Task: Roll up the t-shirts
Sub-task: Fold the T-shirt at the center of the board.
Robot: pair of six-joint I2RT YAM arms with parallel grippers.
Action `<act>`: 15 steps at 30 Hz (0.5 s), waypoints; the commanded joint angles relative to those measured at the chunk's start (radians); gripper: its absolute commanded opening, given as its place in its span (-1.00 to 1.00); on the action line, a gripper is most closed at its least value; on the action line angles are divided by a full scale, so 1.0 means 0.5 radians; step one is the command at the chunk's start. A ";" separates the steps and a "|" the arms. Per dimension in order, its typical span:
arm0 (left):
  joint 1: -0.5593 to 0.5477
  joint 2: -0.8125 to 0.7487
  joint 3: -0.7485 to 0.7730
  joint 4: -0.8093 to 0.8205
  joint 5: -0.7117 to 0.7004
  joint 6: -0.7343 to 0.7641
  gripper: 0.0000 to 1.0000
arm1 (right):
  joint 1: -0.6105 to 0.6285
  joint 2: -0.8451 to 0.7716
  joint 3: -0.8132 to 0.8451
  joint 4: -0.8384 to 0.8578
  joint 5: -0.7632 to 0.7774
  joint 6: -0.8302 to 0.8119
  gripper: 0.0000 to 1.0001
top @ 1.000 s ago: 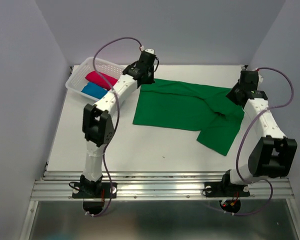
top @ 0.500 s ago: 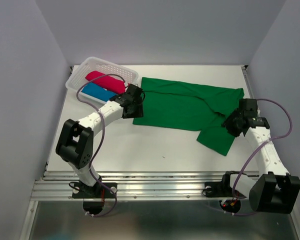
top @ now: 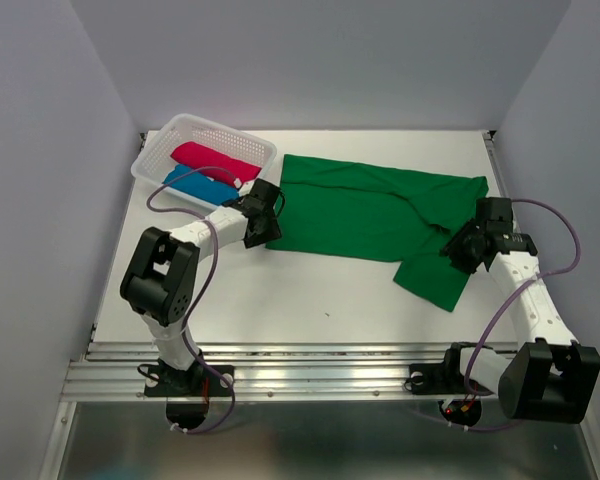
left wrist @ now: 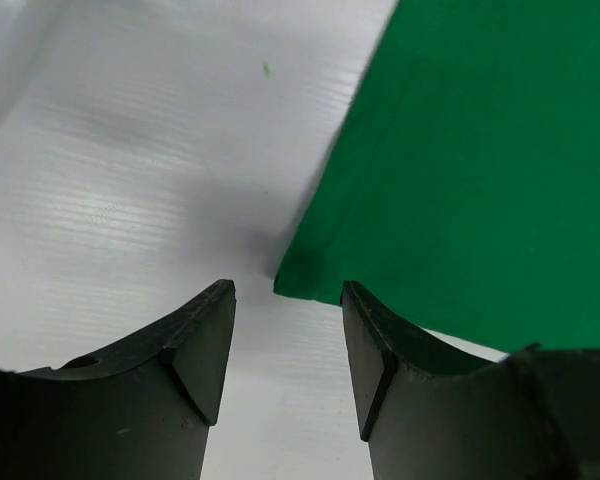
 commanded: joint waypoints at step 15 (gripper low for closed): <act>0.014 0.090 -0.099 0.104 0.100 -0.187 -0.03 | -0.006 -0.090 0.039 -0.100 0.096 0.067 -0.06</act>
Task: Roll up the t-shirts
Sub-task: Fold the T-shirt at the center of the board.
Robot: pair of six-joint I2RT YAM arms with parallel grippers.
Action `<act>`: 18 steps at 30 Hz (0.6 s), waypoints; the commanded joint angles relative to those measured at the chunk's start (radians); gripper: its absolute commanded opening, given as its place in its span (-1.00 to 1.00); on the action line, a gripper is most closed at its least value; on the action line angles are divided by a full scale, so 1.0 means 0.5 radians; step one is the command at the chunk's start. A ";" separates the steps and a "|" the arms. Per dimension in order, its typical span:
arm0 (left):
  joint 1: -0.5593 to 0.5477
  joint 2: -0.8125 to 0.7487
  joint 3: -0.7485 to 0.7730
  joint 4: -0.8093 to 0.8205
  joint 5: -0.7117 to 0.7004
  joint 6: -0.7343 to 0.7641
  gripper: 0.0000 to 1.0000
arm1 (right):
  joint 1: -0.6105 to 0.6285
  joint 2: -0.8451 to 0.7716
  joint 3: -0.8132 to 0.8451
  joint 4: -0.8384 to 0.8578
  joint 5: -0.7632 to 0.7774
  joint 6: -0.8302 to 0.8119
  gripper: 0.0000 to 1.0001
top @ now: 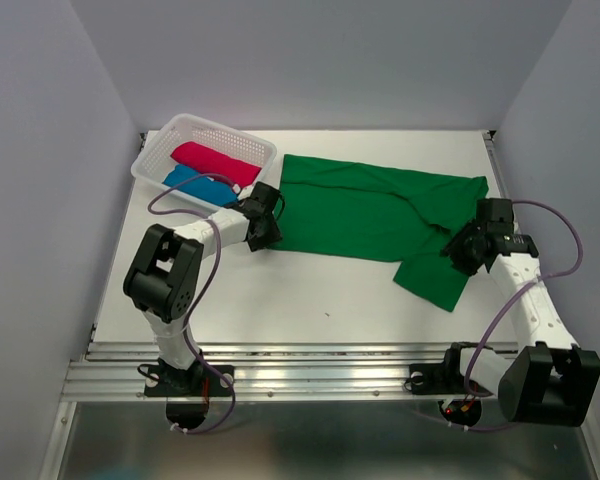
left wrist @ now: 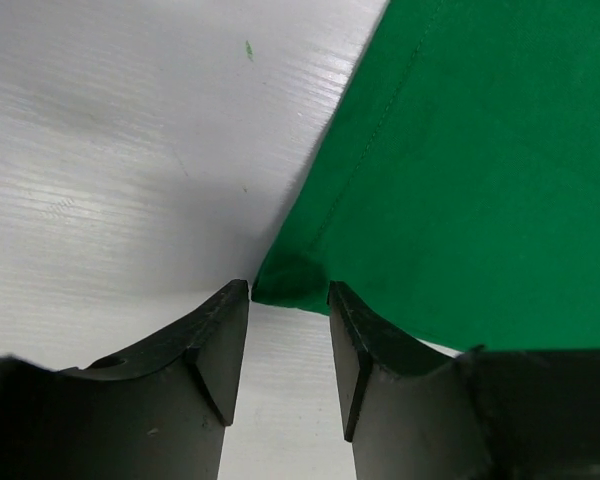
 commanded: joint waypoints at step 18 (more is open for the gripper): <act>-0.005 -0.065 -0.004 0.062 0.000 0.069 -1.00 | -0.007 -0.176 -0.004 -0.250 0.197 0.201 -0.04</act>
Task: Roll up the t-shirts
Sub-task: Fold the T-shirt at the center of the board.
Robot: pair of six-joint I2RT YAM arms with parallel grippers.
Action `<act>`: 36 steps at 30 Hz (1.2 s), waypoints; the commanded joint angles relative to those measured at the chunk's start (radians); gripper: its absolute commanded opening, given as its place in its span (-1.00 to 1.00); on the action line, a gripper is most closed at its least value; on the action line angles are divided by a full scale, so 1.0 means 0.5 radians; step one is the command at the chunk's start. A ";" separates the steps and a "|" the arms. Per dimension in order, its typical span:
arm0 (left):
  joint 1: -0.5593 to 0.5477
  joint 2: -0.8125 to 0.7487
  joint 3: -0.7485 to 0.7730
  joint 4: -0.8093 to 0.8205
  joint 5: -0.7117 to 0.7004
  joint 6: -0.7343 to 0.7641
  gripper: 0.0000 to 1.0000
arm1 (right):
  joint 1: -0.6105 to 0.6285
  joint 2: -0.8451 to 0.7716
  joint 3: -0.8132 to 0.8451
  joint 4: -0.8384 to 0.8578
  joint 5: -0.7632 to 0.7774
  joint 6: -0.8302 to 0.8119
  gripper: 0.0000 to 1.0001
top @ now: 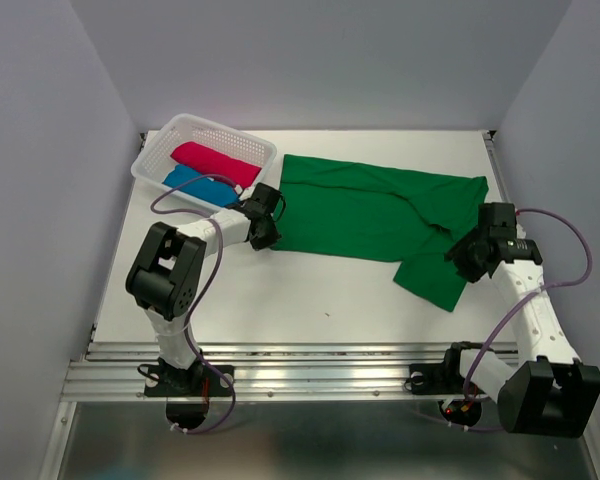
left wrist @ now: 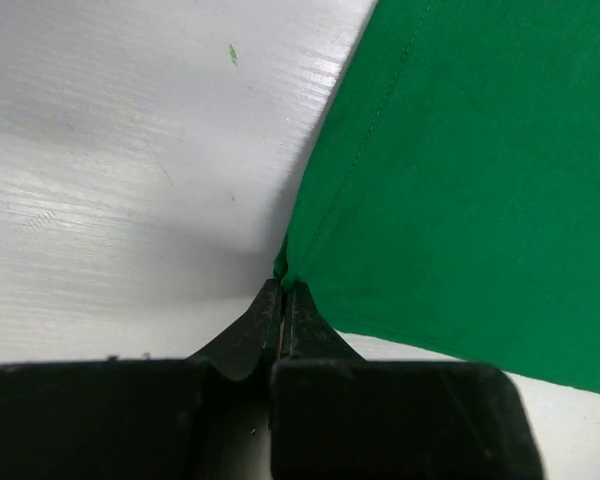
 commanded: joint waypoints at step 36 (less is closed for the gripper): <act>-0.002 -0.221 0.234 -0.118 -0.057 0.245 -1.00 | -0.006 -0.014 -0.581 -0.145 0.381 0.890 0.05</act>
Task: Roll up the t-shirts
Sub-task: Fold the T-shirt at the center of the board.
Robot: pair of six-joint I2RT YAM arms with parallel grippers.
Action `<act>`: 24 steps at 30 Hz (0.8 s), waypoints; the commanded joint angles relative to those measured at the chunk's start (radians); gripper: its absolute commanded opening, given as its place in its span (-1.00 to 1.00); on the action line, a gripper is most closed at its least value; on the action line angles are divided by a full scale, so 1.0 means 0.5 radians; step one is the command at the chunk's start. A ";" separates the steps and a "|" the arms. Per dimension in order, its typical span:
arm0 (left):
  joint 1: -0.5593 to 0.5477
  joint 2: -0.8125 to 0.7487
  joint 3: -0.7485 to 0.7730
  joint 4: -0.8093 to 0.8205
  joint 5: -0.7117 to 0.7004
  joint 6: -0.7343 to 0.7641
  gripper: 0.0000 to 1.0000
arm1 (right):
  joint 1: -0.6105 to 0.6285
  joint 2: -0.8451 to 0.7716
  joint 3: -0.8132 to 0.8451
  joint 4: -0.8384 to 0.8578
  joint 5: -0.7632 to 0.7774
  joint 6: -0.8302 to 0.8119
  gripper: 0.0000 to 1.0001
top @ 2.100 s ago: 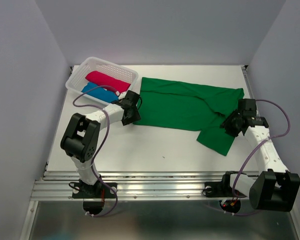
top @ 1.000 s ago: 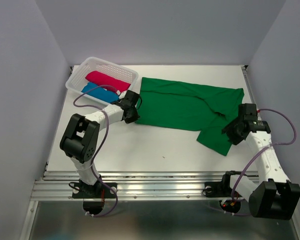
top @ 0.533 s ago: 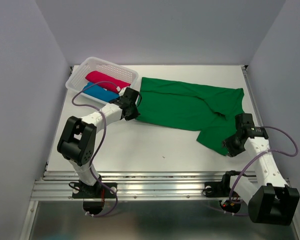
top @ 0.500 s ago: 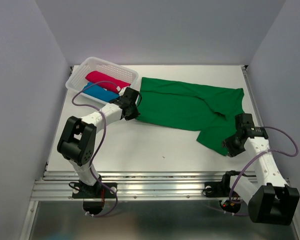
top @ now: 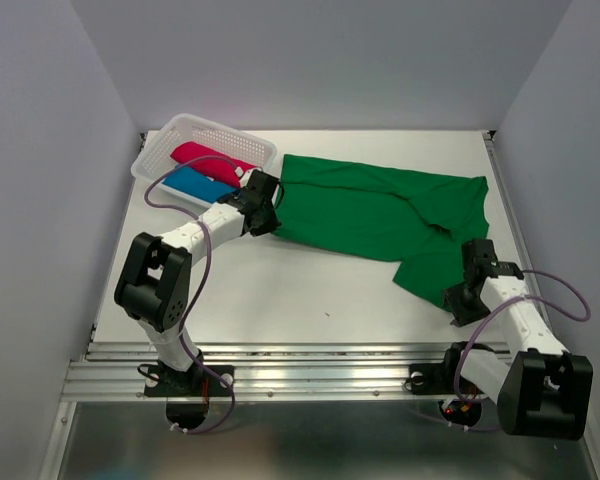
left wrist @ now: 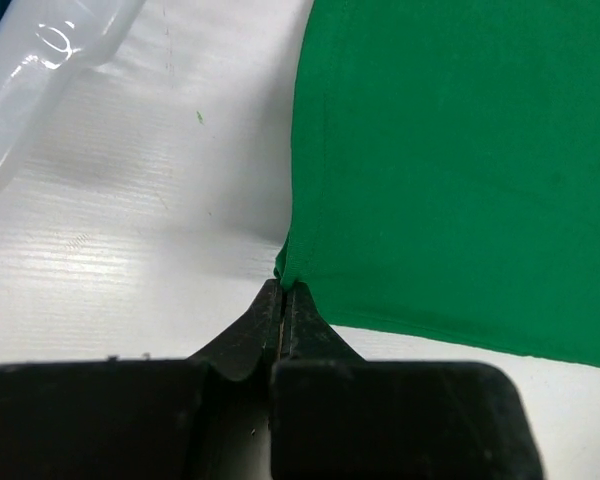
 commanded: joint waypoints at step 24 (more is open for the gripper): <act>0.001 -0.030 0.164 -0.070 -0.041 0.059 -1.00 | -0.006 -0.103 0.050 0.407 0.290 -0.136 -0.99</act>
